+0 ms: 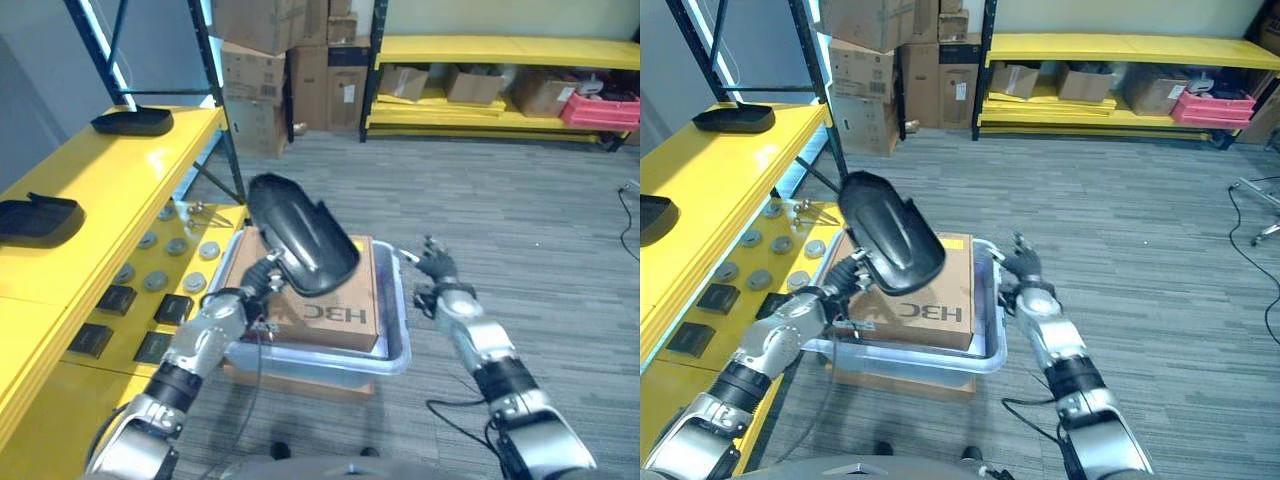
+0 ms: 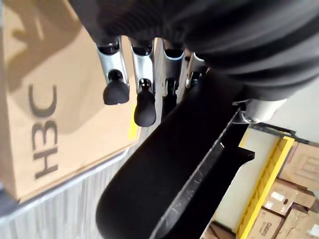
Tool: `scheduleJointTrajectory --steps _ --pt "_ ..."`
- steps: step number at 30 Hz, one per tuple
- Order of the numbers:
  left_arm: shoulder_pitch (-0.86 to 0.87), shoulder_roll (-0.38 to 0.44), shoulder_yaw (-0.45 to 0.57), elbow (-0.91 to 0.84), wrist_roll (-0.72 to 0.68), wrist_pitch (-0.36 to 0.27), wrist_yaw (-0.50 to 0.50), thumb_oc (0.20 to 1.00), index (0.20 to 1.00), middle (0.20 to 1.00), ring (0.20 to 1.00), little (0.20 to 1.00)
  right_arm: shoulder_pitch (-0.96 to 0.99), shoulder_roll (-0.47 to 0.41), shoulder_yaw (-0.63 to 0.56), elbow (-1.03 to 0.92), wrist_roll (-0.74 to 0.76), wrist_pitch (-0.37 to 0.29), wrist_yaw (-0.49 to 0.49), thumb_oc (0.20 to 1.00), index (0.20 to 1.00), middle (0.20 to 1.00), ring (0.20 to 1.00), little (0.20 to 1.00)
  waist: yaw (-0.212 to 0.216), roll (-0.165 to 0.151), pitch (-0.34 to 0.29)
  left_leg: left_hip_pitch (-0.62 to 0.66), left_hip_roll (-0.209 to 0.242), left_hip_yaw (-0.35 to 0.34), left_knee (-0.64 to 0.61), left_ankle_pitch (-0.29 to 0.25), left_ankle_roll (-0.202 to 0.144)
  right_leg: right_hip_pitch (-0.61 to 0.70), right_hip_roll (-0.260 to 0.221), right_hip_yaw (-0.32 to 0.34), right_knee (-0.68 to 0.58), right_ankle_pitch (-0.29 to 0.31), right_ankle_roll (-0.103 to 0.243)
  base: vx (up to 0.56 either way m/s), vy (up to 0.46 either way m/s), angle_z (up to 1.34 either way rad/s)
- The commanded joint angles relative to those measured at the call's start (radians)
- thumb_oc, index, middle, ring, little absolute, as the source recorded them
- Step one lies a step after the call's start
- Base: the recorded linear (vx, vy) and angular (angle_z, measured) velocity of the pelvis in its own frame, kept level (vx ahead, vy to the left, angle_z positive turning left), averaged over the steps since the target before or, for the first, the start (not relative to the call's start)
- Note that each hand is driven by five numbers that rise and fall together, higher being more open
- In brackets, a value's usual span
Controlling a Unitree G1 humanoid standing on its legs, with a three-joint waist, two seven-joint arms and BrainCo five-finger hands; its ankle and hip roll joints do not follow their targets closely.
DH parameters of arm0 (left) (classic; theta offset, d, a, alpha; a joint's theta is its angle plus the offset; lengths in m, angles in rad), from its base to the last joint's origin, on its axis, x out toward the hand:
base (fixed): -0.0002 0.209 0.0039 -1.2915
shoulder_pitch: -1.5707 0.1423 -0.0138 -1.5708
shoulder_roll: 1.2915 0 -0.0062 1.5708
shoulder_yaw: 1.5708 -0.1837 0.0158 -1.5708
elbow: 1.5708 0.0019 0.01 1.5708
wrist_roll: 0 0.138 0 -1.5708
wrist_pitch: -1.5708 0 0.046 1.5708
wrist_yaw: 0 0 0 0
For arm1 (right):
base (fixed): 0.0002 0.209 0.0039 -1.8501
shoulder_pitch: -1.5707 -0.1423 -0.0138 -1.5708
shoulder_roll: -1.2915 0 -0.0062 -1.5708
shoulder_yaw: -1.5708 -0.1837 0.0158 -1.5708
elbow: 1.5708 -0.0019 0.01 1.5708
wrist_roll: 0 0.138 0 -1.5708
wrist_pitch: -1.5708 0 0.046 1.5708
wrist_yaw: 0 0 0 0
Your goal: Move parts from the plastic box to the shelf.
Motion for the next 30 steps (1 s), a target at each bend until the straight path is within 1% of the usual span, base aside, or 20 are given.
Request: scheduleJointTrajectory --steps 1,4,5,7,9,11,12,13,14,15,16,18,19,20,21,22,23,24,28,30 --pt "-0.035 0.042 0.041 -0.019 0.064 -0.153 0.019 0.200 0.200 0.200 0.200 0.200 0.010 -0.034 -0.042 0.000 0.042 -0.077 -0.027 1.000 1.000 1.000 1.000 1.000 0.014 -0.022 -0.034 -0.015 0.046 0.009 -0.002 -0.033 -0.021 0.005 -0.075 -0.019 0.028 -0.023 0.076 -0.01 0.004 -0.03" --pt "0.011 0.061 0.098 -0.021 0.074 -0.189 0.032 0.200 0.200 0.200 0.200 0.200 0.091 -0.027 -0.095 0.034 0.051 -0.075 -0.027 1.000 1.000 1.000 1.000 1.000 0.008 -0.023 -0.034 -0.019 0.047 0.016 -0.002 -0.034 -0.021 0.000 -0.077 -0.019 0.026 -0.022 0.078 -0.01 0.004 -0.03" --pt "0.058 0.079 0.159 -0.018 0.090 -0.239 0.028 0.200 0.200 0.200 0.200 0.200 0.165 -0.004 -0.141 0.092 0.034 -0.081 -0.003 1.000 1.000 1.000 1.000 1.000 0.001 -0.023 -0.033 -0.021 0.046 0.023 -0.002 -0.035 -0.019 -0.005 -0.079 -0.019 0.028 -0.021 0.079 -0.02 0.024 -0.03" --pt "0.082 0.089 0.187 -0.023 0.103 -0.272 0.029 0.200 0.200 0.200 0.200 0.200 0.199 0.015 -0.156 0.125 0.069 -0.063 -0.013 1.000 1.000 1.000 1.000 1.000 -0.002 -0.024 -0.033 -0.024 0.043 0.025 -0.002 -0.037 -0.018 -0.009 -0.081 -0.016 0.029 -0.021 0.080 -0.01 0.024 -0.07" --pt "0.131 0.109 0.259 -0.058 0.133 -0.343 0.026 0.200 0.200 0.200 0.200 0.200 0.268 0.064 -0.185 0.252 0.036 -0.073 0.003 1.000 1.000 1.000 1.000 1.000 0.000 -0.025 -0.027 -0.030 0.031 0.022 -0.002 -0.043 -0.013 -0.014 -0.087 -0.015 0.032 -0.019 0.083 -0.01 0.018 -0.15" --pt "0.144 0.112 0.276 -0.070 0.137 -0.349 0.032 0.200 0.200 0.200 0.200 0.200 0.284 0.075 -0.190 0.285 0.040 -0.076 0.010 1.000 1.000 1.000 1.000 1.000 0.001 -0.026 -0.027 -0.032 0.028 0.021 -0.002 -0.044 -0.012 -0.014 -0.090 -0.015 0.033 -0.019 0.084 0.00 0.011 -0.09" --pt "0.175 0.119 0.321 -0.098 0.163 -0.377 0.055 0.200 0.200 0.200 0.200 0.200 0.322 0.102 -0.205 0.359 0.032 -0.046 0.032 1.000 1.000 1.000 1.000 1.000 0.005 -0.026 -0.024 -0.038 0.019 0.014 -0.002 -0.047 -0.011 -0.017 -0.095 -0.016 0.034 -0.017 0.089 -0.02 0.011 -0.03" --pt "0.203 0.125 0.365 -0.116 0.206 -0.411 0.071 0.200 0.200 0.200 0.200 0.200 0.358 0.118 -0.211 0.427 -0.037 -0.020 0.066 1.000 1.000 1.000 1.000 1.000 0.011 -0.025 -0.022 -0.050 0.008 -0.001 -0.002 -0.049 -0.007 -0.025 -0.100 -0.016 0.042 -0.019 0.094 -0.02 0.010 -0.06" --pt "0.207 0.126 0.371 -0.118 0.209 -0.413 0.074 0.200 0.200 0.200 0.200 0.200 0.362 0.120 -0.210 0.439 -0.051 0.002 0.083 1.000 1.000 1.000 1.000 1.000 0.012 -0.026 -0.022 -0.052 0.006 -0.004 -0.002 -0.049 -0.006 -0.027 -0.101 -0.016 0.044 -0.020 0.095 -0.03 0.003 -0.07" --pt "0.217 0.130 0.397 -0.130 0.224 -0.420 0.090 0.200 0.200 0.200 0.200 0.200 0.384 0.124 -0.203 0.496 -0.116 0.037 0.127 1.000 1.000 1.000 1.000 1.000 0.014 -0.024 -0.019 -0.060 -0.002 -0.017 -0.002 -0.050 -0.002 -0.032 -0.102 -0.011 0.055 -0.027 0.096 -0.04 -0.001 -0.01" --pt "0.223 0.134 0.408 -0.134 0.219 -0.428 0.106 0.200 0.200 0.200 0.200 0.200 0.399 0.137 -0.194 0.558 -0.163 0.037 0.153 1.000 1.000 1.000 1.000 1.000 0.016 -0.022 -0.018 -0.069 -0.008 -0.034 -0.002 -0.047 0.001 -0.040 -0.098 -0.003 0.069 -0.036 0.094 -0.07 -0.006 0.03" --pt "0.221 0.135 0.412 -0.128 0.209 -0.447 0.121 0.200 0.200 0.200 0.200 0.200 0.411 0.148 -0.178 0.660 -0.196 0.019 0.181 1.000 1.000 1.000 1.000 1.000 0.015 -0.017 -0.014 -0.083 -0.014 -0.064 -0.002 -0.043 0.006 -0.056 -0.083 0.024 0.089 -0.053 0.086 -0.08 -0.018 0.20" --pt "0.213 0.136 0.404 -0.108 0.207 -0.483 0.122 0.200 0.200 0.200 0.200 0.200 0.425 0.164 -0.170 0.763 -0.218 0.000 0.216 1.000 1.000 1.000 1.000 1.000 0.010 -0.011 -0.010 -0.096 -0.020 -0.104 -0.002 -0.036 0.013 -0.072 -0.052 0.068 0.112 -0.074 0.070 -0.13 -0.033 0.39" --pt "0.192 0.131 0.377 -0.073 0.213 -0.534 0.131 0.200 0.200 0.200 0.200 0.200 0.439 0.182 -0.152 0.845 -0.228 -0.021 0.230 1.000 1.000 1.000 1.000 1.000 -0.004 -0.002 -0.004 -0.113 -0.032 -0.170 -0.002 -0.018 0.021 -0.092 -0.005 0.132 0.144 -0.094 0.042 -0.13 -0.039 0.55" --pt "0.176 0.128 0.358 -0.055 0.216 -0.560 0.130 0.200 0.200 0.200 0.200 0.200 0.444 0.193 -0.128 0.886 -0.205 -0.025 0.240 1.000 1.000 1.000 1.000 1.000 -0.011 0.003 0.001 -0.122 -0.042 -0.218 -0.002 -0.007 0.023 -0.100 0.025 0.168 0.159 -0.107 0.026 -0.14 -0.079 1.83" --pt "0.155 0.131 0.344 -0.061 0.225 -0.581 0.156 0.200 0.200 0.200 0.200 0.200 0.437 0.208 -0.069 0.921 -0.207 -0.057 0.264 1.000 1.000 1.000 1.000 1.000 0.003 0.007 0.010 -0.129 -0.058 -0.274 -0.002 0.004 0.019 -0.096 0.055 0.177 0.161 -0.121 0.008 -0.07 -0.066 2.68" --pt "0.155 0.131 0.345 -0.062 0.225 -0.581 0.156 0.200 0.200 0.200 0.200 0.200 0.436 0.208 -0.068 0.922 -0.207 -0.058 0.264 1.000 1.000 1.000 1.000 1.000 0.000 0.007 0.011 -0.129 -0.059 -0.277 -0.002 0.004 0.018 -0.094 0.055 0.174 0.162 -0.122 0.008 -0.23 -0.089 3.25" --pt "0.172 0.147 0.360 -0.096 0.181 -0.590 0.178 0.200 0.200 0.200 0.200 0.200 0.401 0.190 0.004 0.897 -0.226 -0.080 0.280 1.000 1.000 1.000 1.000 1.000 0.026 0.016 0.028 -0.153 -0.052 -0.301 -0.002 0.030 -0.001 -0.092 0.075 0.156 0.167 -0.139 -0.011 -0.23 -0.045 1.86" --pt "0.215 0.156 0.396 -0.133 0.144 -0.599 0.193 0.200 0.200 0.200 0.200 0.200 0.369 0.147 0.049 0.875 -0.249 -0.090 0.288 1.000 1.000 1.000 1.000 1.000 0.061 0.022 0.053 -0.205 -0.040 -0.312 -0.002 0.067 -0.034 -0.074 0.095 0.129 0.145 -0.147 -0.027 -0.21 -0.049 0.84" --pt "0.241 0.151 0.415 -0.136 0.114 -0.613 0.194 0.200 0.200 0.200 0.200 0.200 0.351 0.125 0.059 0.866 -0.260 -0.088 0.282 1.000 1.000 1.000 1.000 1.000 0.080 0.026 0.067 -0.235 -0.028 -0.299 -0.002 0.089 -0.052 -0.063 0.104 0.104 0.135 -0.151 -0.033 -0.17 -0.051 0.77"
